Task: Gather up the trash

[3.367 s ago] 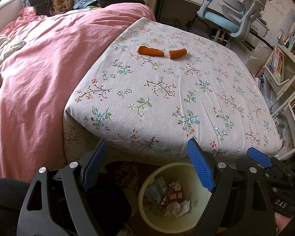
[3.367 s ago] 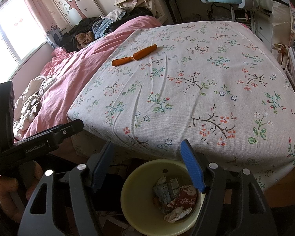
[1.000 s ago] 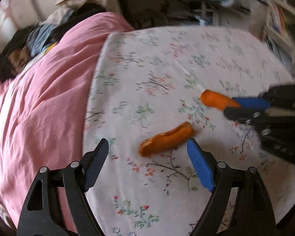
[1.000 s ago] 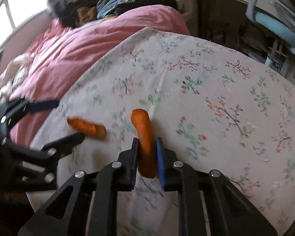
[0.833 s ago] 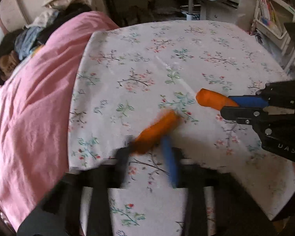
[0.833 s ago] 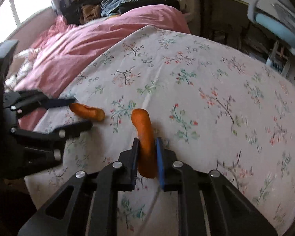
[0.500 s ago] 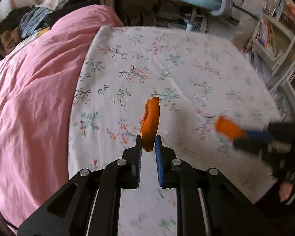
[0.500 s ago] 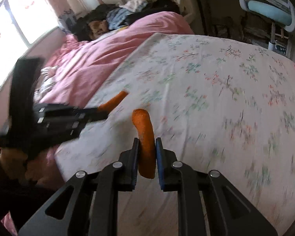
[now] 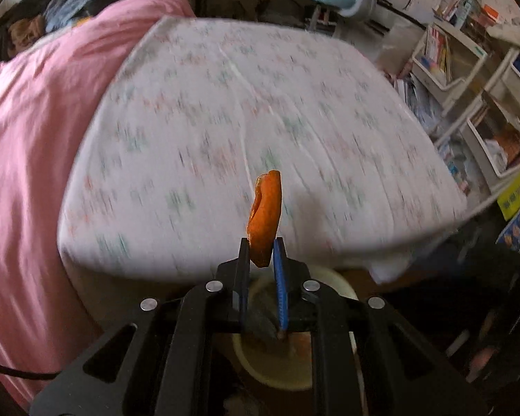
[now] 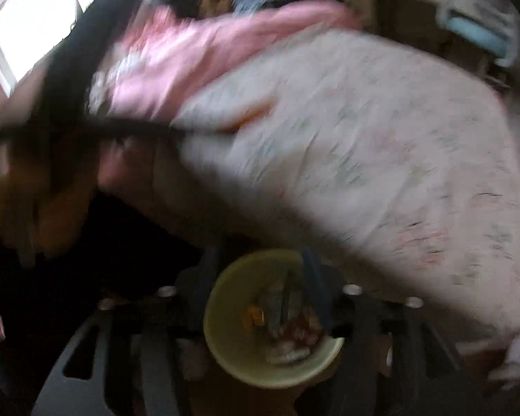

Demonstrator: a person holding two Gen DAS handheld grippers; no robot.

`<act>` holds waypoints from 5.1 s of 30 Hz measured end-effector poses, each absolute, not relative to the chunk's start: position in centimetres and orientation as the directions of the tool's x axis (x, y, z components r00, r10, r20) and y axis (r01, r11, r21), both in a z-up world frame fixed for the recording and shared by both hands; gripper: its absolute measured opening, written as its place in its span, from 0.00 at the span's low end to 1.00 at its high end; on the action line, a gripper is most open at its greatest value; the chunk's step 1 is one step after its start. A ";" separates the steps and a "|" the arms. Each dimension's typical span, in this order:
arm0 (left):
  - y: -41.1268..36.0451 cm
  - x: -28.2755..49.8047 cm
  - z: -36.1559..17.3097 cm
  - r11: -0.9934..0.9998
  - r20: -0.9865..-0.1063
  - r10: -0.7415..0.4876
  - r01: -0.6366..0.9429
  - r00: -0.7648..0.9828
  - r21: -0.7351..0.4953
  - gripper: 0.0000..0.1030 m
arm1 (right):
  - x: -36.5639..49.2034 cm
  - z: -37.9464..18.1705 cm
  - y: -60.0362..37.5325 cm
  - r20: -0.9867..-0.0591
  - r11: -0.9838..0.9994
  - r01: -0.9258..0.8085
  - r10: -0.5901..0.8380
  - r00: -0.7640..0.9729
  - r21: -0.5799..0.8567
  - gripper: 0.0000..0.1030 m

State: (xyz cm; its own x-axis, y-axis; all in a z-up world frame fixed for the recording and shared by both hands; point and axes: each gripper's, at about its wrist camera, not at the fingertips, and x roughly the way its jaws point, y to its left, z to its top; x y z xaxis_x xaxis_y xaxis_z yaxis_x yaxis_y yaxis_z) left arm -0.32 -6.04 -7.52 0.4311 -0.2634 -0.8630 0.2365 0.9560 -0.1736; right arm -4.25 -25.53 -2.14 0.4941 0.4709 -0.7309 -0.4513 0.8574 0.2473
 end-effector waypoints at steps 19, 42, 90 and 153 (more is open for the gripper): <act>-5.4 -4.4 -7.9 0.996 -0.825 -0.078 0.070 0.560 -0.046 0.80 | -4.2 -0.9 -29.2 -0.614 0.905 -0.286 0.425 0.665 0.317 0.74; -3.8 -4.3 -6.7 0.997 -0.777 -0.040 -0.029 0.628 -0.075 0.83 | -4.8 -1.7 -28.1 -0.631 0.913 -0.311 0.407 0.660 0.264 0.75; -3.0 -4.0 -6.7 0.995 -0.783 0.008 -0.081 0.622 -0.054 0.89 | -4.8 -2.2 -28.0 -0.634 0.923 -0.303 0.383 0.672 0.238 0.77; -2.4 -5.0 -3.5 0.986 -0.653 0.131 -0.164 0.746 0.010 0.93 | -5.7 -0.6 -27.8 -0.571 0.959 -0.253 0.281 0.772 0.130 0.84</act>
